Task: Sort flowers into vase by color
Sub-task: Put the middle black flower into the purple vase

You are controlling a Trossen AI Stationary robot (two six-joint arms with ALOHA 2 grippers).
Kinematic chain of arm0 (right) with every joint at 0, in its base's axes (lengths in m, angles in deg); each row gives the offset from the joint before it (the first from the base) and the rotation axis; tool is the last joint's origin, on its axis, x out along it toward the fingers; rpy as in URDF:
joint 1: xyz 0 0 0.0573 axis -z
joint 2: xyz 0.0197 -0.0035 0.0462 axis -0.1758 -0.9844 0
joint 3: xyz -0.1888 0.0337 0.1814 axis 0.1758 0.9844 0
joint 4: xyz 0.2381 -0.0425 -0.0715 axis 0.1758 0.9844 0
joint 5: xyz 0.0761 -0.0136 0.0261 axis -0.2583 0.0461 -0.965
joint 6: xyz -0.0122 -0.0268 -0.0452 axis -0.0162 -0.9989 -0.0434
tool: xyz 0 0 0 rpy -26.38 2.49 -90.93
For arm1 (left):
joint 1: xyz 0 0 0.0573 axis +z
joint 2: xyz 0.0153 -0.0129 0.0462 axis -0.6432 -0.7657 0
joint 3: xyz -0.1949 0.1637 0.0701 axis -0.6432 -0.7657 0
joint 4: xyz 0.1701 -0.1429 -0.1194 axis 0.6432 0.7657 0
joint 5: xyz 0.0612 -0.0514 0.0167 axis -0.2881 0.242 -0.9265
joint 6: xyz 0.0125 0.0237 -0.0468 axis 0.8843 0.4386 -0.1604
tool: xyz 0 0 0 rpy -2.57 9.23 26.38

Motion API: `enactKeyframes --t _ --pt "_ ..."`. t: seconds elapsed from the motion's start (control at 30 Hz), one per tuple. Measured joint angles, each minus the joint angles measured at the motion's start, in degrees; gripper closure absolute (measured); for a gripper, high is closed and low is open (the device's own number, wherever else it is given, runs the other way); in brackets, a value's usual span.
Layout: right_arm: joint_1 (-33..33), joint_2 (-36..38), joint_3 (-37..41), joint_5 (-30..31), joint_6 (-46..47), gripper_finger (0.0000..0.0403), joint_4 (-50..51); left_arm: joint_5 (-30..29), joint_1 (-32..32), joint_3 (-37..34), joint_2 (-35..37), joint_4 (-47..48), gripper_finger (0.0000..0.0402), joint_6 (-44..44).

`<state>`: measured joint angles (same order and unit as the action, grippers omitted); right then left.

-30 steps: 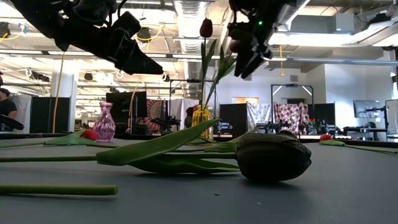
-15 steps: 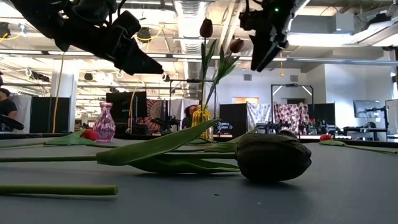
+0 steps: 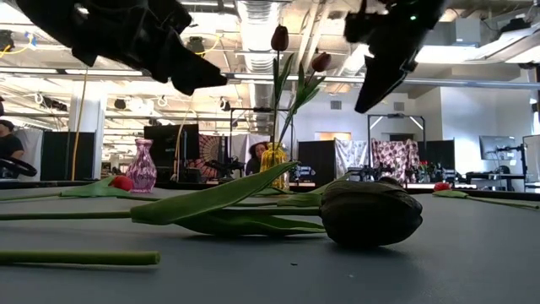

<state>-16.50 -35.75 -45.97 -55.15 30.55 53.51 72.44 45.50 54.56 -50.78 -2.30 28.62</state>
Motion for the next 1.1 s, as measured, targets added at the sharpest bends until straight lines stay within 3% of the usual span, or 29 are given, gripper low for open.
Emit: enactKeyframes --t 0.13,0.37,0.67,0.9,1.1 --pt "-2.53 4.37 5.89 2.07 -4.3 0.0163 -10.94 -2.62 -3.52 3.03 -6.06 0.06 0.0229 -1.11" --pt "-3.76 9.2 15.25 1.98 -11.07 0.0163 -27.79 -2.1 -5.68 12.76 -19.16 1.69 0.0229 -2.09" --pt "-5.64 11.95 16.46 1.73 -11.55 0.0163 -24.63 -6.44 -7.97 26.51 -34.46 12.51 0.0229 -4.01" --pt "-8.12 14.22 16.44 1.74 -14.44 0.0163 -23.86 -8.73 -8.22 30.35 -42.66 15.82 0.0229 -6.3" --pt "-8.19 14.09 16.42 1.77 -15.26 0.0163 -23.81 -10.58 -7.58 30.34 -43.59 17.61 0.0229 -7.67"
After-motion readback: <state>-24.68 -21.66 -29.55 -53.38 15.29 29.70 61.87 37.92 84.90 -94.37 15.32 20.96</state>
